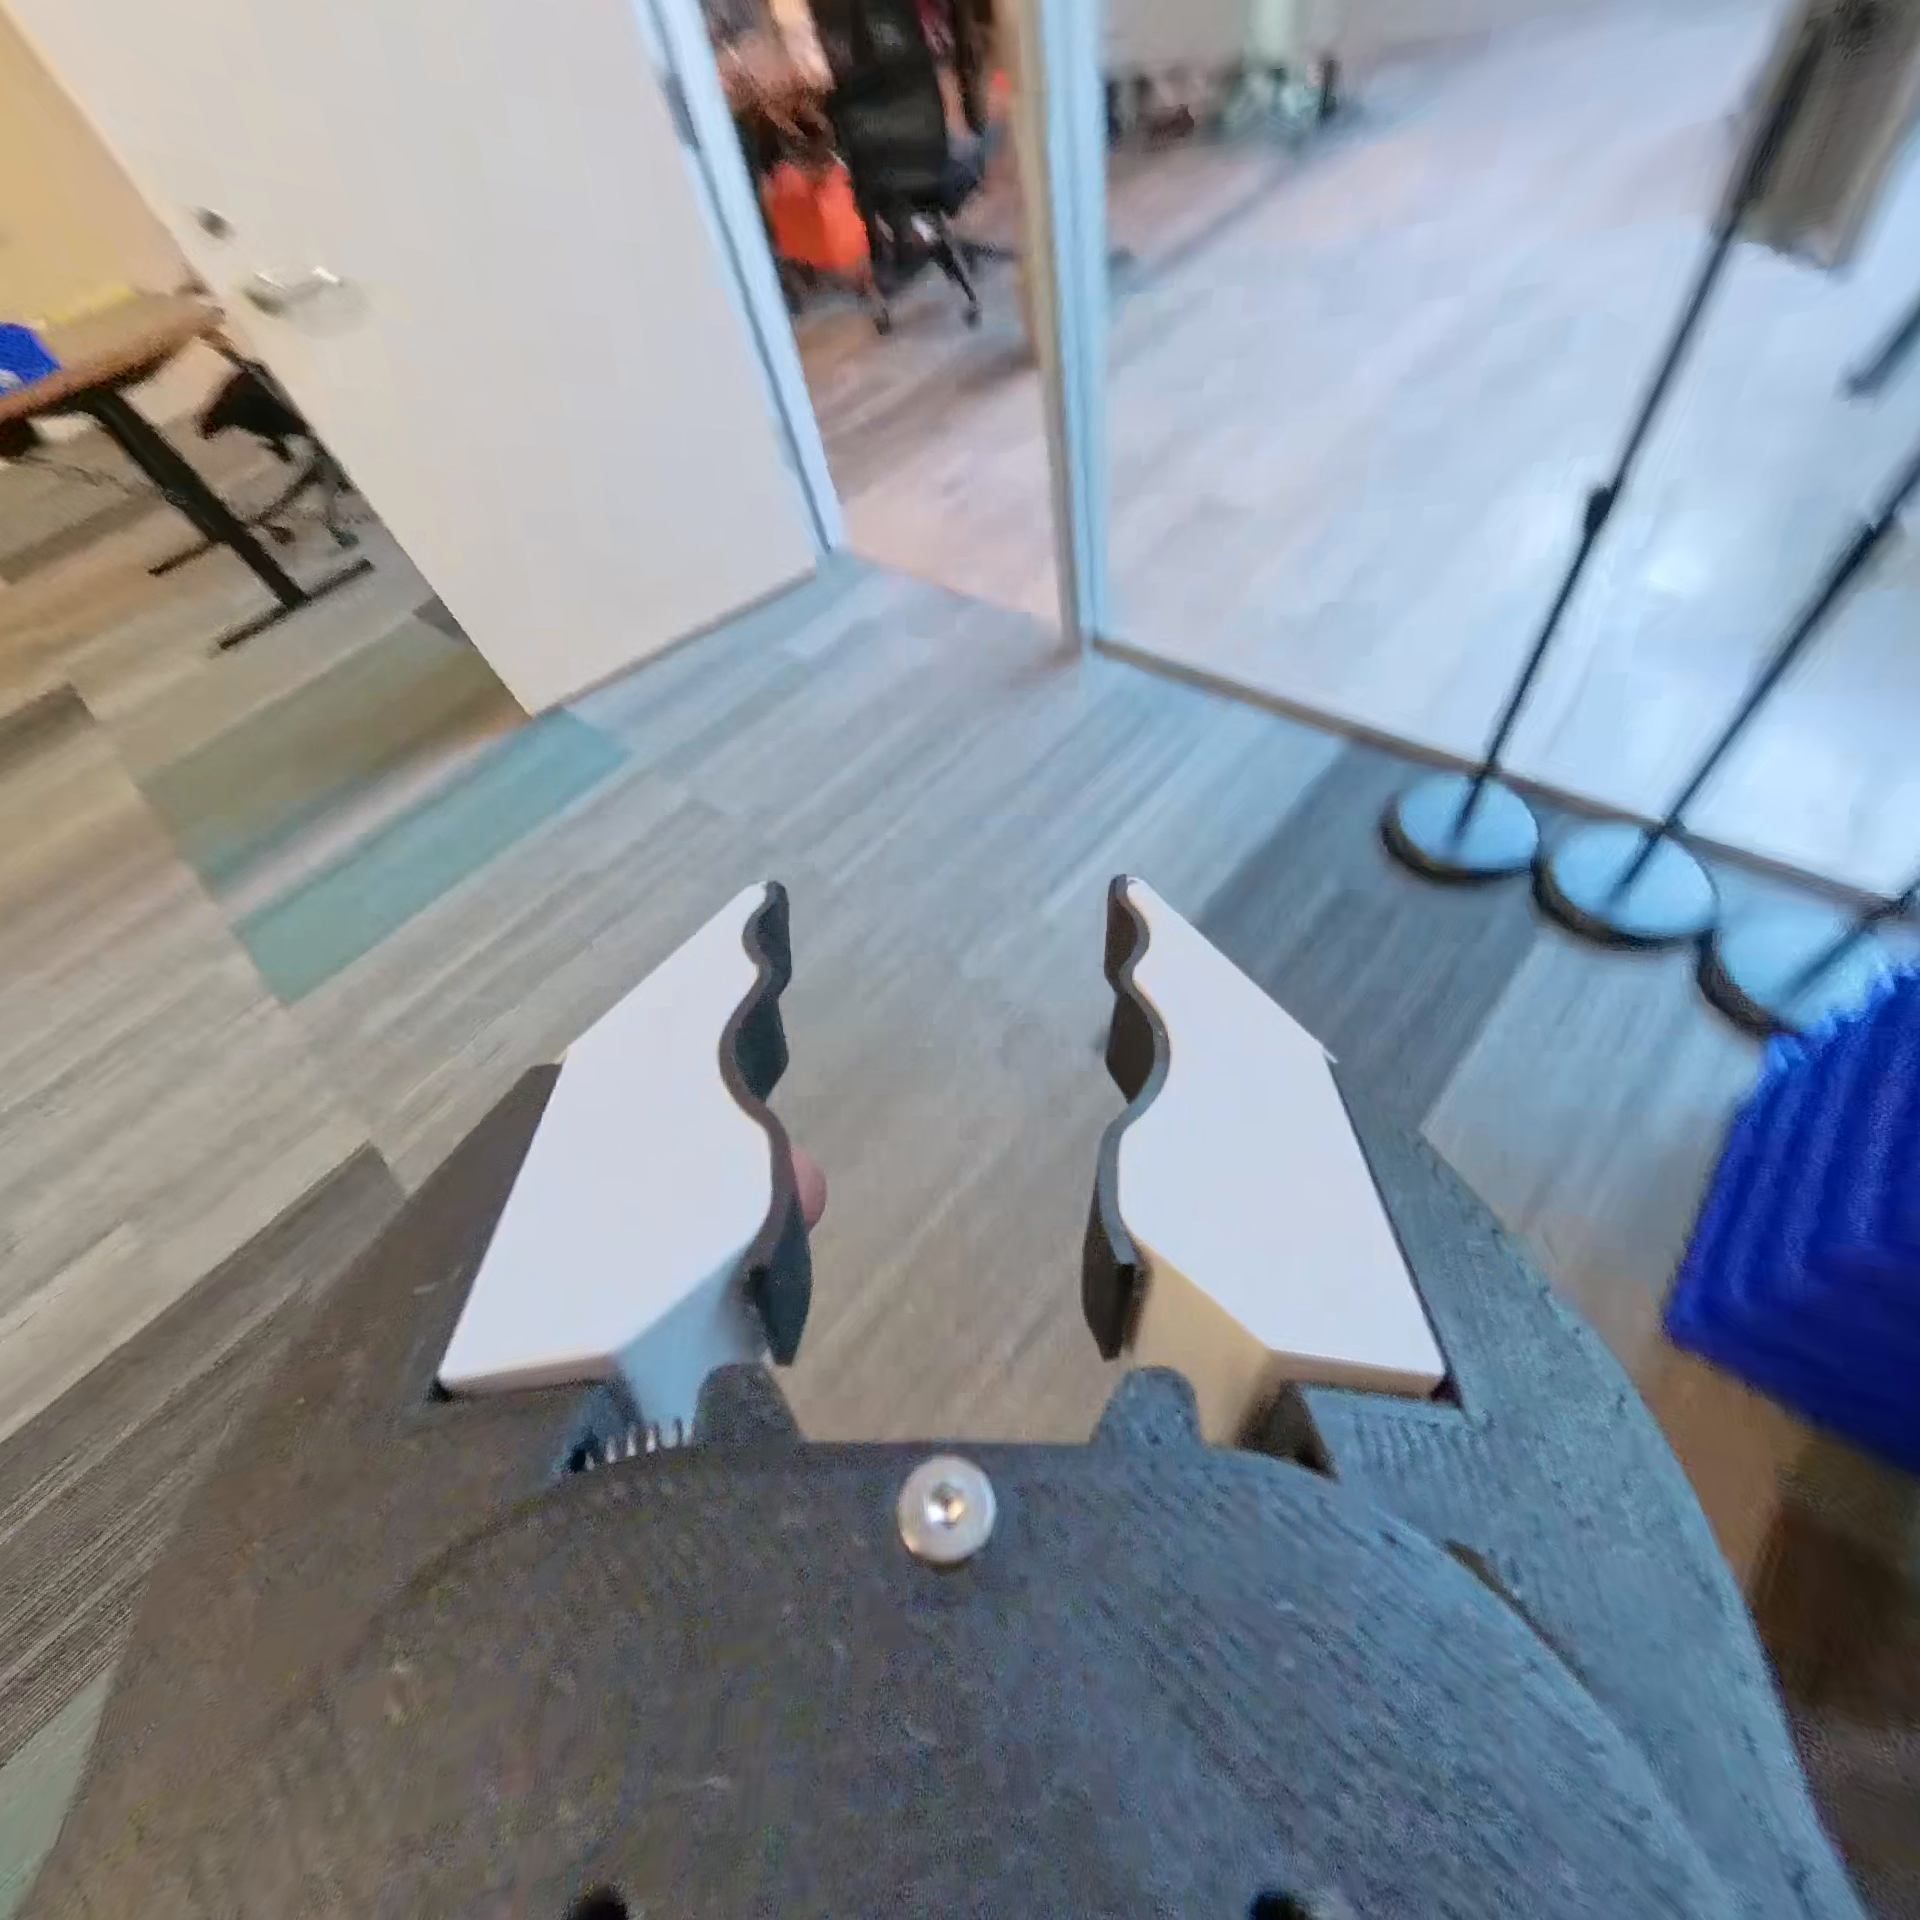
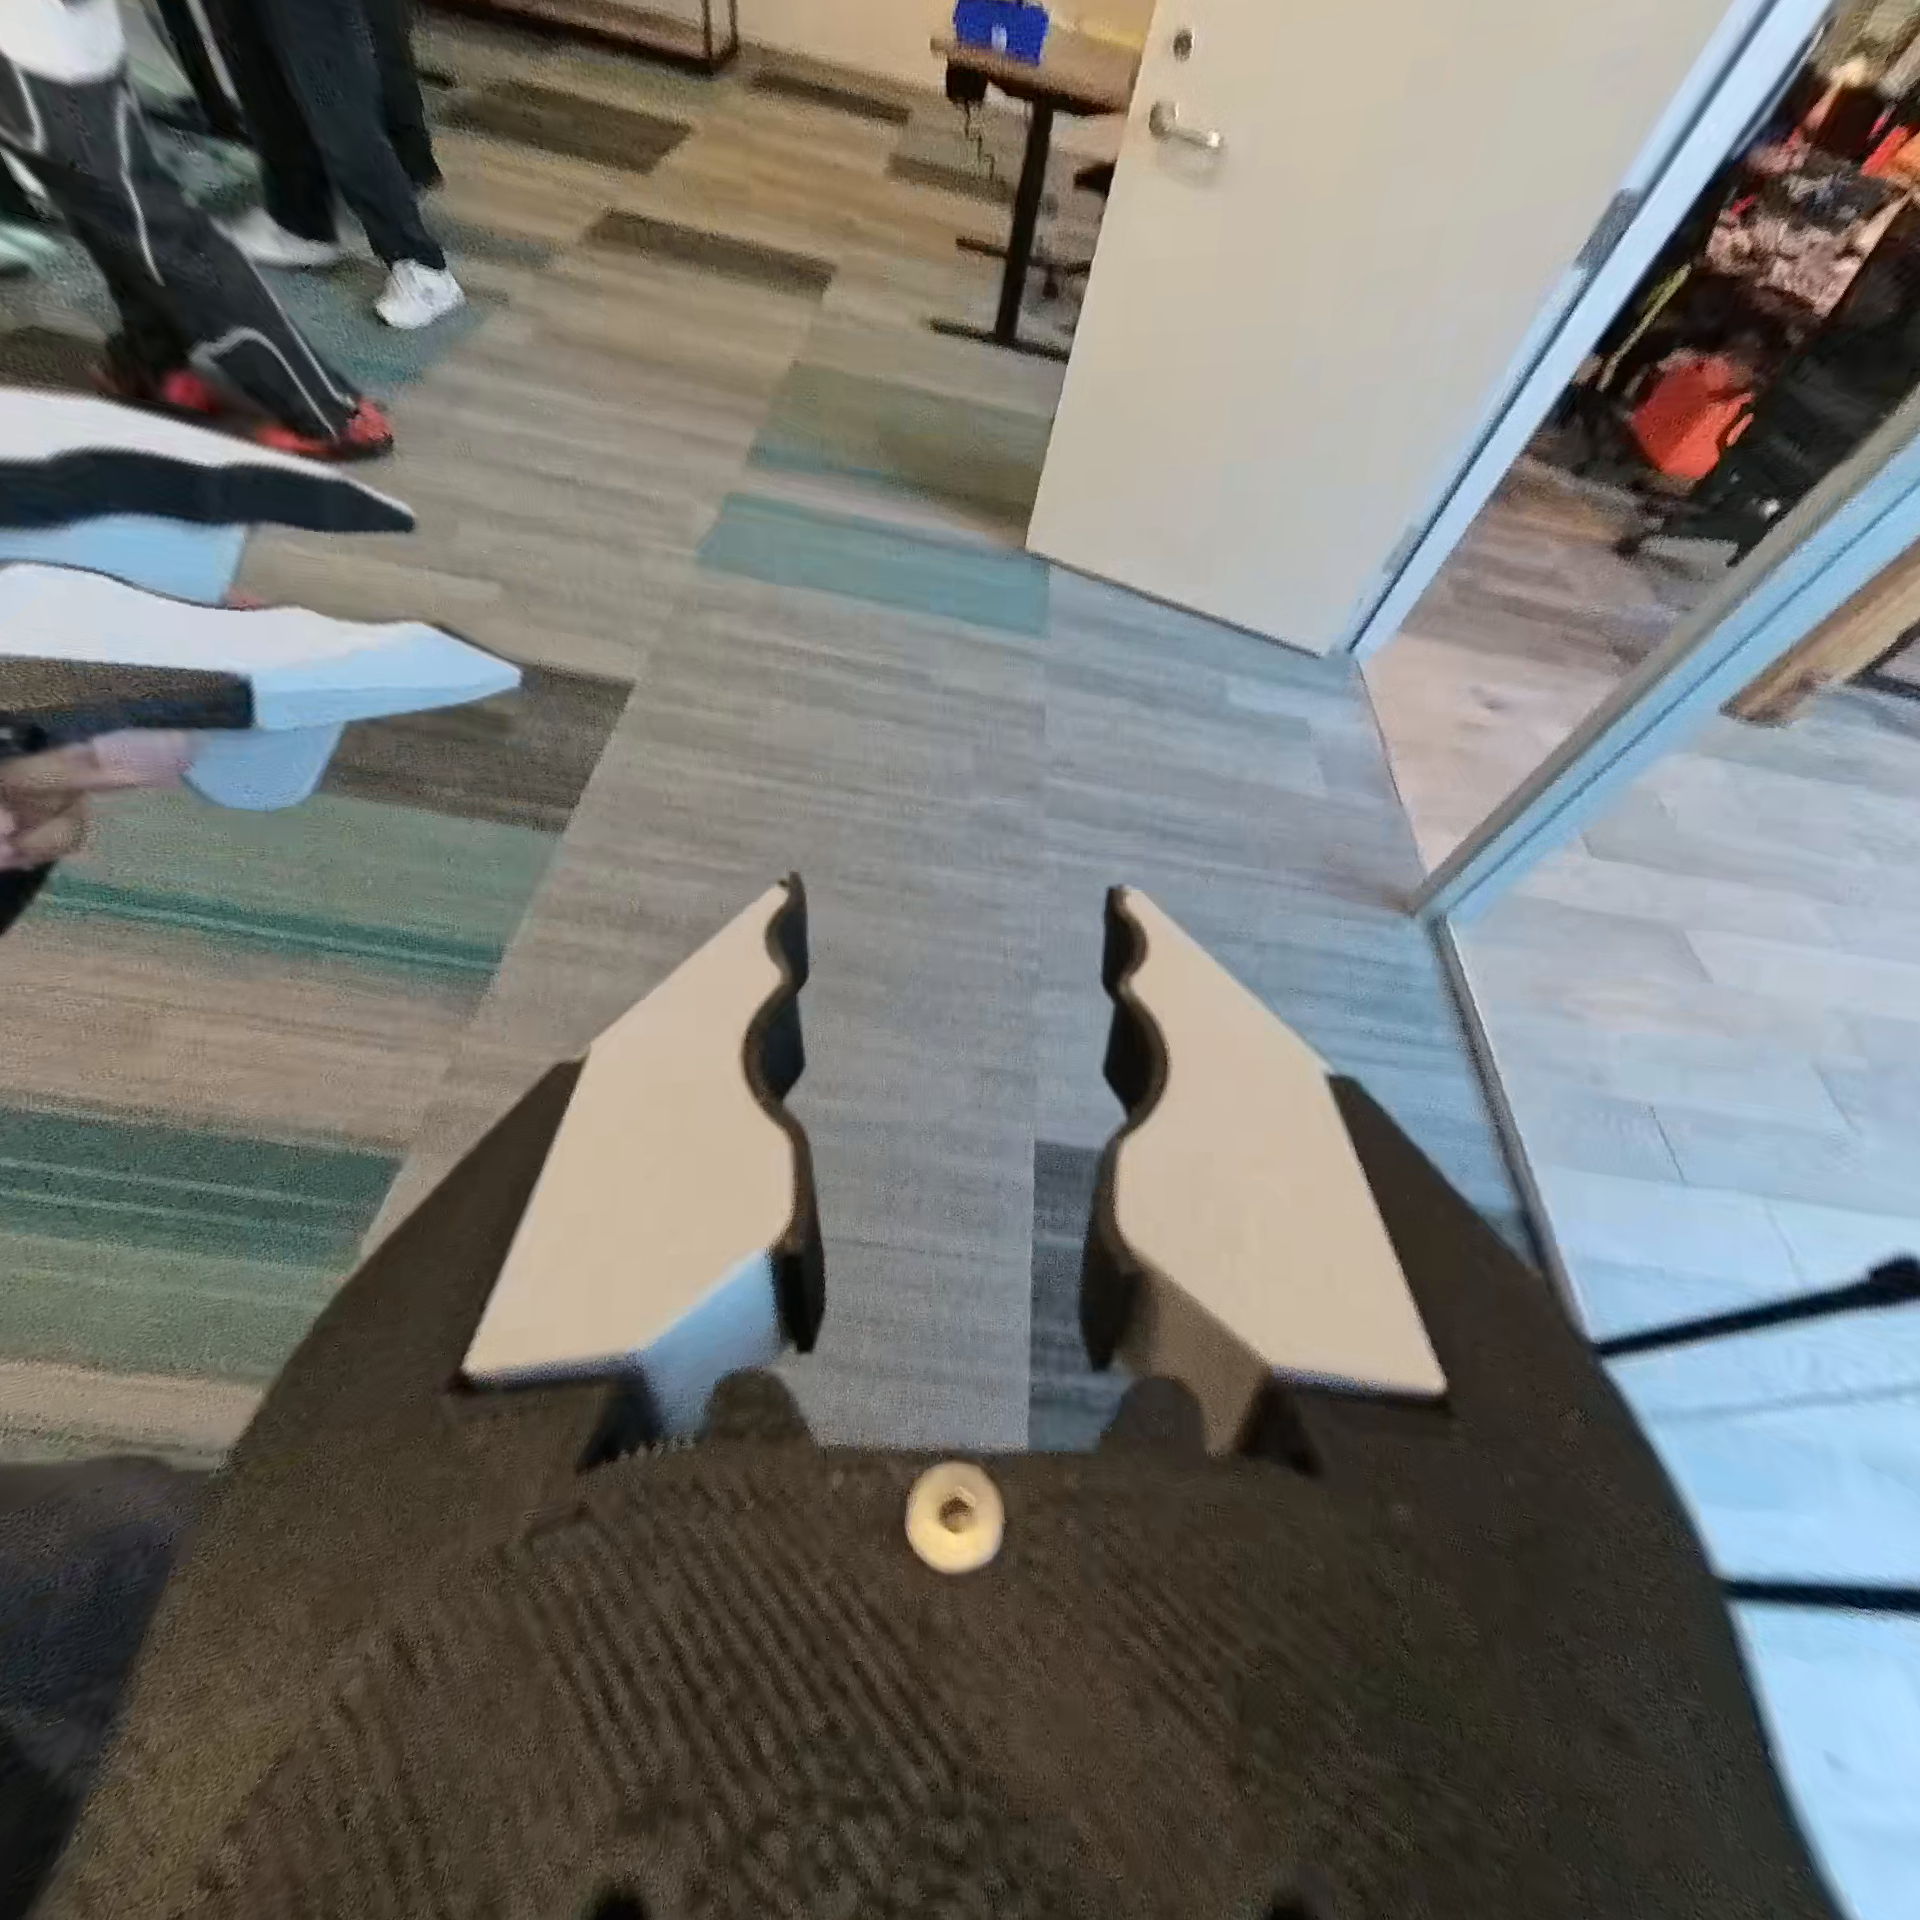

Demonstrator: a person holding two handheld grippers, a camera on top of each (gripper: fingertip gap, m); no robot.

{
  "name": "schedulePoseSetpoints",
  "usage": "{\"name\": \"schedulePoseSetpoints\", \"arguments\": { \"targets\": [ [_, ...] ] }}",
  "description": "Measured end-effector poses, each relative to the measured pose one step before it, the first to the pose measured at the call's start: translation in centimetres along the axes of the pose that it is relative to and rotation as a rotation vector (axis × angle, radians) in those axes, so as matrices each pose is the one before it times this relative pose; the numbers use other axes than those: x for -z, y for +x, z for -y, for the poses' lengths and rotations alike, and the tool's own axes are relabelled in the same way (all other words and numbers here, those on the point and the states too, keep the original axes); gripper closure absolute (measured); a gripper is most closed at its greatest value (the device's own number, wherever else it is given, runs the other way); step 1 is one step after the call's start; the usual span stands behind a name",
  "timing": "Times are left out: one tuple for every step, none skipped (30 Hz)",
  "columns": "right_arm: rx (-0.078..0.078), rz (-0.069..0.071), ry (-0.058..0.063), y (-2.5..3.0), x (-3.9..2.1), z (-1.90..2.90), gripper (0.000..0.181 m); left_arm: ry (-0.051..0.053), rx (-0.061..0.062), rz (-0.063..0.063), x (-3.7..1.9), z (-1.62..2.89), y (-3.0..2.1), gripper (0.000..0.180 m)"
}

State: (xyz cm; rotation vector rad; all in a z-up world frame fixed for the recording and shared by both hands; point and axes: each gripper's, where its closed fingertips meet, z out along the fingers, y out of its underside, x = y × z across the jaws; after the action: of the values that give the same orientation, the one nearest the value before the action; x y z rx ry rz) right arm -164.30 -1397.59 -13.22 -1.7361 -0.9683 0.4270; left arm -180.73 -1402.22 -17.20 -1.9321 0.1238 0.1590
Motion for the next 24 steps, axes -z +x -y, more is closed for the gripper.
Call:
{"name": "schedulePoseSetpoints", "arguments": {
  "targets": [
    [0.0009,0.0258,0.0412,1.499,-2.494,2.297,0.125,0.0187,0.0227,0.0321,-2.097,1.657,-2.076,0.122],
    [0.0031,0.0229,0.0223,1.430,-2.574,1.907,0.125,0.0048,0.0259,0.0244,-2.258,1.205,-1.957,0.123],
    [0.0082,0.0130,0.0089,1.423,-2.601,1.579,0.125,-0.0030,0.0343,0.0188,-2.235,0.768,-1.763,0.123],
    [0.0166,0.0083,0.0084,1.125,-2.410,1.295,0.125,-0.0074,0.0423,0.0126,-2.176,0.483,-1.509,0.124],
    [0.0199,0.0021,0.0108,1.266,-2.611,1.089,0.125,-0.0074,0.0414,0.0038,-2.141,0.232,-1.342,0.124],
    [0.0179,-0.0012,0.0078,1.277,-2.761,0.694,0.126,-0.0065,0.0323,0.0024,-2.231,0.103,-1.281,0.125],
    [0.0145,0.0022,-0.0001,1.202,-2.909,0.275,0.126,-0.0079,0.0212,0.0054,-2.254,-0.162,-1.213,0.127],
    [0.0121,0.0075,-0.0086,1.202,-3.146,-0.148,0.126,-0.0112,0.0135,0.0063,-2.133,-0.546,-0.901,0.130],
    [0.0118,0.0074,-0.0174,1.214,-3.140,-0.536,0.124,-0.0145,0.0119,0.0121,-2.666,-0.392,-1.283,0.130],
    [0.0120,0.0015,-0.0254,1.091,-2.857,-0.821,0.119,-0.0179,0.0129,0.0101,-2.870,-0.397,-1.213,0.131],
    [0.0131,-0.0084,-0.0326,1.508,-3.377,-0.851,0.116,-0.0194,0.0184,0.0017,-3.114,-0.278,-1.048,0.132],
    [0.0146,-0.0195,-0.0387,1.770,-3.476,-0.738,0.116,-0.0171,0.0235,-0.0067,-3.056,-0.019,-0.640,0.132],
    [0.0189,-0.0224,-0.0436,1.757,-3.254,-0.418,0.116,-0.0141,0.0199,-0.0104,-3.413,0.444,-0.857,0.132],
    [0.0251,-0.0205,-0.0430,1.880,-3.306,0.064,0.117,-0.0073,0.0087,-0.0125,-3.491,0.988,-0.786,0.132],
    [0.0250,-0.0235,-0.0351,1.996,-3.025,0.768,0.119,-0.0015,-0.0009,-0.0093,-3.607,1.613,-0.865,0.133],
    [0.0219,-0.0277,-0.0228,2.326,-2.806,1.495,0.119,-0.0029,-0.0026,-0.0153,-3.628,2.274,-0.779,0.133],
    [0.0195,-0.0308,0.0007,2.478,-2.311,2.123,0.119,0.0027,-0.0038,-0.0336,-3.524,2.980,-0.525,0.133],
    [0.0116,-0.0391,0.0310,2.732,-2.135,2.436,0.120,0.0223,-0.0117,-0.0416,-3.382,3.403,-0.369,0.134],
    [-0.0013,-0.0439,0.0427,2.825,-2.174,2.209,0.123,0.0290,-0.0214,-0.0367,-2.846,3.437,0.379,0.137],
    [-0.0136,-0.0409,0.0319,2.695,-2.439,1.598,0.125,0.0179,-0.0302,-0.0339,-3.555,3.175,-0.471,0.140],
    [-0.0255,-0.0321,0.0104,2.409,-2.608,0.801,0.125,0.0087,-0.0320,-0.0322,-3.643,2.954,-0.525,0.143],
    [-0.0339,-0.0173,-0.0074,2.021,-2.790,0.146,0.124,0.0081,-0.0301,-0.0347,-3.421,2.910,-0.318,0.145],
    [-0.0391,-0.0094,-0.0139,1.698,-2.871,-0.413,0.123,0.0126,-0.0272,-0.0377,-3.653,2.579,-0.549,0.146],
    [-0.0395,-0.0086,-0.0168,1.562,-2.812,-0.866,0.122,0.0127,-0.0229,-0.0363,-3.732,2.151,-0.627,0.147]
  ]
}}
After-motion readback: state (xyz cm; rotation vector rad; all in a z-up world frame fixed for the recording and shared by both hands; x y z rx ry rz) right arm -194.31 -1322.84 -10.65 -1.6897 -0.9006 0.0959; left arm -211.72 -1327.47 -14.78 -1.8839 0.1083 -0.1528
